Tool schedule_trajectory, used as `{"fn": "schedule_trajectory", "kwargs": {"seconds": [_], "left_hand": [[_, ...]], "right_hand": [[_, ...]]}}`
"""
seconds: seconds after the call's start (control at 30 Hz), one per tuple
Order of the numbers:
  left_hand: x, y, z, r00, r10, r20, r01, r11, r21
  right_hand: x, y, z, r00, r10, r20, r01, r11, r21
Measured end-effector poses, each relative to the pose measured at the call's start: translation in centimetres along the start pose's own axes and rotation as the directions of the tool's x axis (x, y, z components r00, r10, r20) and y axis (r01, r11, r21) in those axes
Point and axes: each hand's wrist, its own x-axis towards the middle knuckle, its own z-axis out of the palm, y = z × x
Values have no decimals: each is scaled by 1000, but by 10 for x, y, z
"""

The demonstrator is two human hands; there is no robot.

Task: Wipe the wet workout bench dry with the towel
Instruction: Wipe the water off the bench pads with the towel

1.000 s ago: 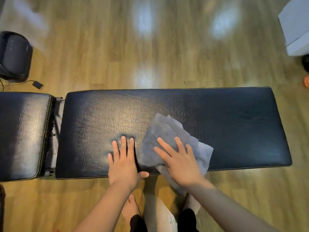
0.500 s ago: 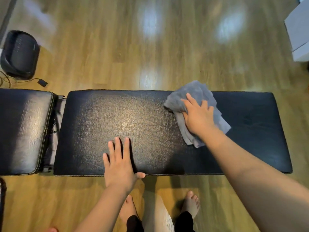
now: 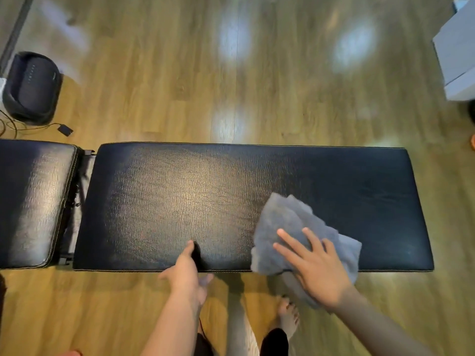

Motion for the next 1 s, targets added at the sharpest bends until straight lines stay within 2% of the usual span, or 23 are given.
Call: {"fn": "schedule_trajectory", "kwargs": {"seconds": [0.1,0.17,0.27,0.33,0.43,0.57,0.67,0.73,0.77,0.9,1.0], "left_hand": [[-6,4,15,999,-46,5,47,999,-27],[-35,12,31,998,-57,31,59,997,-43],[-38,6,43,996,-87,19,88,995,-45],[-42,5,49,997,-83,-9,81,991,-104],[-30,1,48,998,-25,-65,15,988,-153],[-28,0,44,992,33,-121,-63,966,-252],[-17,-3,41,980,75,-183,-130,942,-310],[-30,0,46,987,55,-149,-99,947,-306],[-36,1,48,989,59,-135,-97,952,-292],[-40,-3,53,956,142,-256,-205,949,-241],[-27,-7,49,943,143,-302,-210,956,-203]], "right_hand": [[13,45,-13,983,180,-16,-180,983,41],[41,66,-26,969,243,-44,-241,970,40],[100,69,-42,935,353,-25,-348,930,116],[134,54,-48,915,403,-29,-391,903,179],[152,16,-48,943,330,-38,-316,926,206],[100,-27,-28,992,100,-82,-89,988,126],[36,-23,-5,999,-41,-32,43,997,63],[1,1,6,999,-48,10,47,998,31],[-9,17,6,999,-23,24,22,999,28],[0,71,-10,988,151,-16,-150,988,36],[51,93,-30,932,356,-63,-350,932,92]]}}
